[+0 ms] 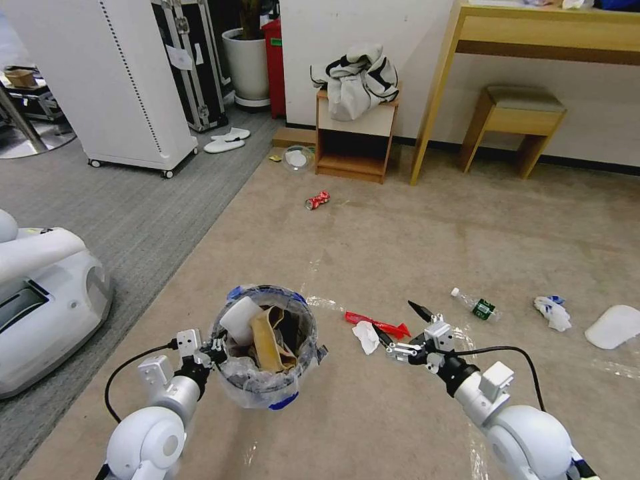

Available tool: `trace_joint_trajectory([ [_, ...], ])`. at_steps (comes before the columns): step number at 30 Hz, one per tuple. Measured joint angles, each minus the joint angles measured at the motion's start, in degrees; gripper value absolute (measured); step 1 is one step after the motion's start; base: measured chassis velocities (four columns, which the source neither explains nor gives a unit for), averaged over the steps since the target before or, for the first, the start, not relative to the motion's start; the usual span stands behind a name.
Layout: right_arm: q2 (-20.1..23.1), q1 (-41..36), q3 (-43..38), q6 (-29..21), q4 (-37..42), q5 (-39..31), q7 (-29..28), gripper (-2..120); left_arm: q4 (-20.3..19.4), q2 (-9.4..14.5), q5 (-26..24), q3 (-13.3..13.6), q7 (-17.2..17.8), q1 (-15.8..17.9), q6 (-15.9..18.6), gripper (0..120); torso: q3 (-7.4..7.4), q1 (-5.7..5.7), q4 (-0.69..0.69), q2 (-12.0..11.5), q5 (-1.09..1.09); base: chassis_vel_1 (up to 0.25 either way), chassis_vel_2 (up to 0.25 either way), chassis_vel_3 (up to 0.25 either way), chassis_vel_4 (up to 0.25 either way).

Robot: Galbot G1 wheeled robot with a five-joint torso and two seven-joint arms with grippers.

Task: Pick up the trash bin and place the garbage on the floor into it.

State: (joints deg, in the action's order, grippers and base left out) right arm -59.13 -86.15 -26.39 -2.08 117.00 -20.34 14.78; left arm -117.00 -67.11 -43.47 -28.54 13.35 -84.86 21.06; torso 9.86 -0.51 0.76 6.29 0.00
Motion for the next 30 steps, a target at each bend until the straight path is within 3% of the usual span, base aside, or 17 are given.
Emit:
trace_joint_trajectory([
  [9, -0.14, 0.07, -0.04, 0.0, -0.18, 0.13, 0.12, 100, -0.04, 0.06, -0.08, 0.0, 0.0, 0.0, -0.03, 1, 0.0, 0.0, 0.0, 0.0, 0.0, -0.012, 0.013, 0.016, -0.011],
  [21, -0.4, -0.43, 0.21, 0.18, 0.25, 0.62, -0.19, 100, -0.34, 0.04, -0.08, -0.02, -0.25, -0.08, -0.34, 1, 0.01, -0.02, 0.0, 0.0, -0.02, -0.155, 0.147, 0.152, -0.161],
  [30, -0.53, -0.7, 0.53, 1.62, -0.19, 0.84, -0.21, 100, -0.38, 0.3, -0.14, -0.12, -0.21, -0.11, -0.36, 1, -0.01, 0.0, 0.0, 0.0, 0.0, -0.03, 0.041, 0.038, -0.041],
])
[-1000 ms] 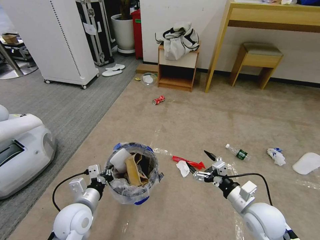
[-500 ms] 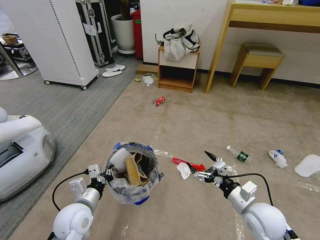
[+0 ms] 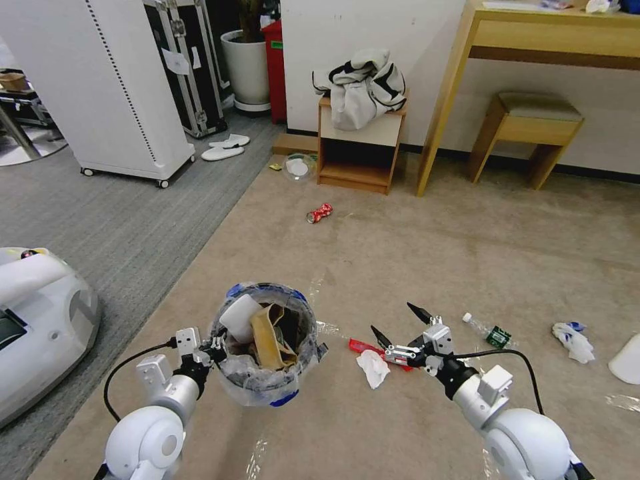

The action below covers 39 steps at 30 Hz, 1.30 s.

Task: Pick up the trash bin and place the garbage on the floor into it.

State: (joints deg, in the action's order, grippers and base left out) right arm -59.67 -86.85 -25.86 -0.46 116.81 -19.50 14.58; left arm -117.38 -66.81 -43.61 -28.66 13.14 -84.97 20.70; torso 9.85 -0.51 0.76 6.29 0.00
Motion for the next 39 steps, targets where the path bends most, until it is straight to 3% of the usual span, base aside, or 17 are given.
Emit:
trace_joint_trajectory([
  [17, 1.52, 2.03, 1.41, 0.14, -1.67, -1.42, -0.51, 100, 0.93, 0.05, 0.02, 0.18, 0.2, 0.94, 0.12, 1, 0.01, 0.0, -0.01, 0.0, 0.0, 0.0, 0.0, 0.0, 0.0],
  [27, 1.84, 3.22, 1.13, 1.27, -3.46, -3.45, 3.01, 100, 1.24, -0.08, 0.03, 0.17, 0.28, 1.21, 0.13, 1, 0.0, 0.0, 0.0, 0.0, 0.0, 0.0, 0.0, 0.0, 0.0],
  [39, 2.92, 4.83, 3.61, 1.49, -7.15, -3.18, 0.62, 100, 1.44, 0.25, 0.06, -0.09, 0.41, 1.45, 0.14, 1, 0.03, -0.03, 0.0, -0.02, 0.0, -0.092, 0.093, 0.078, -0.097],
])
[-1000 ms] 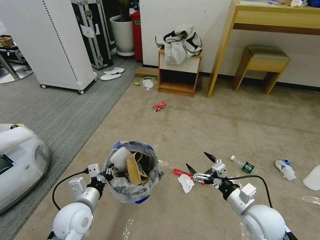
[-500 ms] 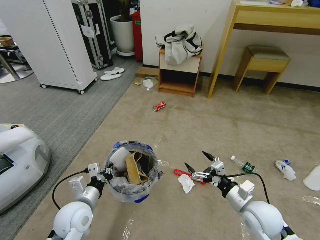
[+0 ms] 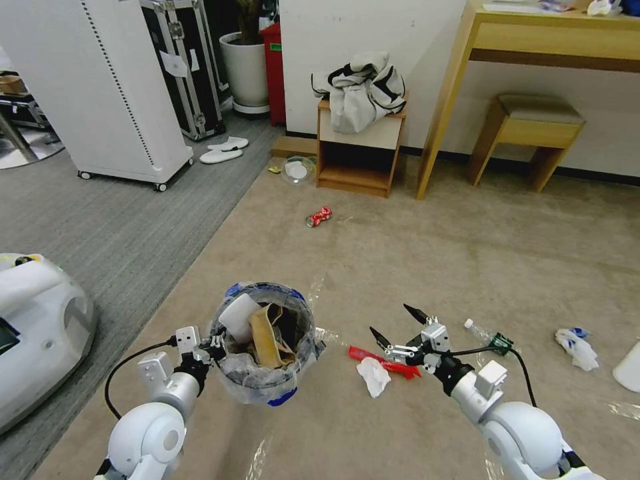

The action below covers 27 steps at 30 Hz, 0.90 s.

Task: Pick up the trash bin and place the garbage on the floor into it.

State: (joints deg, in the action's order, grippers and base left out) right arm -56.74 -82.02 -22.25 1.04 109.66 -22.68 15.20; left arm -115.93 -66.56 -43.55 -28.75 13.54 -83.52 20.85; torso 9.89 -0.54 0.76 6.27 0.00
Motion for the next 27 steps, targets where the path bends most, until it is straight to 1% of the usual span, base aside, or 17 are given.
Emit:
trace_joint_trajectory([
  [5, 1.75, 2.6, 3.38, -0.54, -3.17, -2.36, -1.83, 100, 0.14, 0.66, 0.0, -0.29, 0.0, 0.34, 0.03, 1, -0.02, 0.01, 0.0, 0.0, 0.01, -0.007, 0.014, 0.011, -0.004],
  [8, 2.96, 5.67, 6.96, -0.95, -5.96, -4.51, -2.96, 100, 0.79, 1.16, -0.01, -0.61, -0.05, 0.88, 0.04, 1, -0.02, 0.03, 0.0, 0.01, 0.02, 0.0, 0.0, 0.0, 0.0],
  [13, 3.28, 8.44, 9.66, -1.58, -8.72, -6.17, -3.64, 100, 1.61, 1.55, -0.07, -0.7, -0.08, 1.71, 0.05, 1, -0.02, 0.02, -0.01, 0.0, 0.0, 0.0, 0.0, 0.0, 0.0],
  [17, 3.35, 9.24, 10.96, -2.31, -10.34, -7.06, -3.8, 100, 2.16, 1.62, -0.05, -0.7, -0.12, 2.2, 0.06, 1, -0.02, 0.03, 0.0, 0.01, 0.0, 0.0, 0.0, 0.0, 0.0],
  [22, 3.24, 10.8, 13.61, -3.42, -14.09, -8.79, -4.04, 100, 3.54, 1.37, 0.2, -0.43, -0.27, 2.91, 0.06, 1, -0.02, 0.03, 0.01, 0.01, 0.0, 0.0, 0.0, 0.0, 0.0],
  [24, 3.22, 10.93, 13.76, -3.46, -14.33, -8.91, -4.05, 100, 3.57, 1.35, 0.2, -0.41, -0.27, 2.93, 0.06, 1, -0.02, 0.03, 0.01, 0.01, 0.0, 0.0, 0.0, 0.0, 0.0],
  [26, 2.98, 12.94, 15.62, -4.38, -16.72, -10.27, -4.62, 100, 3.95, 1.15, 0.3, -0.16, -0.36, 3.2, 0.06, 1, -0.02, 0.03, 0.0, 0.01, 0.01, 0.0, 0.0, 0.0, 0.0],
  [27, 2.98, 12.94, 15.62, -4.38, -16.72, -10.27, -4.62, 100, 3.95, 1.15, 0.3, -0.16, -0.36, 3.2, 0.06, 1, -0.02, 0.03, 0.0, 0.01, 0.01, 0.0, 0.0, 0.0, 0.0],
])
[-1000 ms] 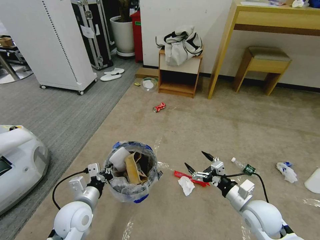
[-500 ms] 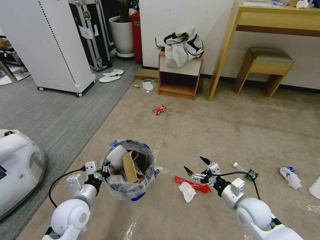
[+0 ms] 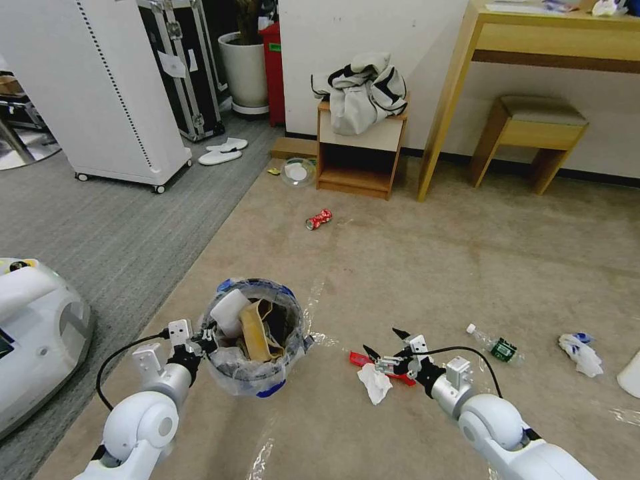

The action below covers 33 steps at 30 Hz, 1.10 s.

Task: Pick up the trash bin and place the garbage on the floor into it.

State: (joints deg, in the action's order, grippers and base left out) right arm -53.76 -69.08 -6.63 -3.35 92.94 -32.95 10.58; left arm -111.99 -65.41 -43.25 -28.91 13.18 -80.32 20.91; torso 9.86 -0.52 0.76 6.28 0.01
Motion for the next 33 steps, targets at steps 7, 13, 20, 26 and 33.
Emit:
trace_joint_trajectory([
  [7, 0.3, 4.19, 4.01, -2.85, -3.67, -4.03, -2.07, 100, 0.31, -0.09, 0.42, 0.06, -0.14, 0.21, -0.03, 1, 0.0, 0.0, -0.01, 0.0, -0.01, 0.0, 0.0, 0.0, 0.0],
  [13, 0.02, 6.48, 6.61, -3.98, -7.82, -6.51, -2.82, 100, 0.47, -0.4, 1.22, -0.19, -0.41, 0.08, -0.18, 1, 0.0, 0.0, -0.01, 0.0, -0.01, 0.0, 0.0, 0.0, 0.0],
  [20, 0.09, 5.41, 7.44, -5.85, -10.03, -11.74, -4.15, 100, 0.58, -0.9, 2.87, -0.69, -0.77, -0.25, -0.81, 1, 0.0, 0.0, 0.0, 0.0, 0.0, 0.0, 0.0, 0.0, 0.0],
  [26, -0.45, 4.7, 7.81, -6.43, -11.05, -12.21, -4.72, 100, 1.28, -1.48, 3.27, -0.83, -0.78, 0.34, -1.17, 1, 0.0, 0.0, 0.0, 0.0, -0.01, 0.0, 0.0, 0.0, 0.0],
  [33, -1.46, 4.62, 7.97, -6.44, -12.38, -11.44, -4.8, 100, 2.28, -0.97, 3.11, -1.11, -0.78, 1.73, -1.36, 1, 0.0, 0.0, 0.0, 0.0, -0.01, 0.0, 0.0, 0.0, 0.0],
])
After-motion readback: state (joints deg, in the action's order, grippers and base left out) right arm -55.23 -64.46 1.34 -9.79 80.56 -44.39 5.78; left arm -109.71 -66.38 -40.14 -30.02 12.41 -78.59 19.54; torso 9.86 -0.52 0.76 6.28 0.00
